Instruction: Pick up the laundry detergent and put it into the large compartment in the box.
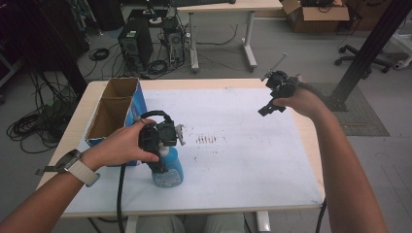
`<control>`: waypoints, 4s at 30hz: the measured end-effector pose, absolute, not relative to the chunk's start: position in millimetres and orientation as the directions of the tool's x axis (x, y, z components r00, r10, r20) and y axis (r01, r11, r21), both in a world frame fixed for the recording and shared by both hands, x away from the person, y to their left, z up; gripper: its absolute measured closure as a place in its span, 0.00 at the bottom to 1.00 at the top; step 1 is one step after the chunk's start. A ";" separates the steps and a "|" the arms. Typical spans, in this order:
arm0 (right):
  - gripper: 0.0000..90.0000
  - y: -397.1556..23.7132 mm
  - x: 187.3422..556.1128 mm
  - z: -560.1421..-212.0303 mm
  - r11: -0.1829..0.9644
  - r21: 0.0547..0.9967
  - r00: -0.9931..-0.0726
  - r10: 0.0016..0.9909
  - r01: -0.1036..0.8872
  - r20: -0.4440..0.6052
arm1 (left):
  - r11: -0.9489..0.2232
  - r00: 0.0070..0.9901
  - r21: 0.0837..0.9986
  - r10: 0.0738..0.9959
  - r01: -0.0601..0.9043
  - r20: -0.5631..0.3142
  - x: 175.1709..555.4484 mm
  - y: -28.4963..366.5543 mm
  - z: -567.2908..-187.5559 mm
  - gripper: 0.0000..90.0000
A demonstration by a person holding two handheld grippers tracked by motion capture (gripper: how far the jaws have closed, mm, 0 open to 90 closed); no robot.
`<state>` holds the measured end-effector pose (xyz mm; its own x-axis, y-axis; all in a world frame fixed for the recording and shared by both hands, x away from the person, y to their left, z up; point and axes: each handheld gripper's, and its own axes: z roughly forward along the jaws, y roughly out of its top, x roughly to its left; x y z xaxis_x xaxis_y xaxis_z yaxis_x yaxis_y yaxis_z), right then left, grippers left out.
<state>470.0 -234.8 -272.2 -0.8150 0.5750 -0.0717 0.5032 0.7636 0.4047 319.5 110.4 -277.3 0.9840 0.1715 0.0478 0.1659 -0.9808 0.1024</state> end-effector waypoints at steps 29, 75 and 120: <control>0.10 -237.6 468.9 -270.7 0.757 0.409 -0.812 0.581 0.509 -0.064 | -0.984 0.985 0.088 0.158 0.152 0.064 318.2 109.1 -278.4 0.42; 0.11 -242.1 458.1 -258.9 0.751 0.457 -0.822 0.565 0.476 -0.071 | -0.209 0.187 0.198 0.974 0.958 0.125 364.9 211.9 -30.5 0.42; 0.11 -248.5 461.5 -272.7 0.742 0.439 -0.812 0.581 0.506 -0.047 | -0.138 0.105 0.239 0.984 0.961 0.147 424.1 249.0 -246.6 0.42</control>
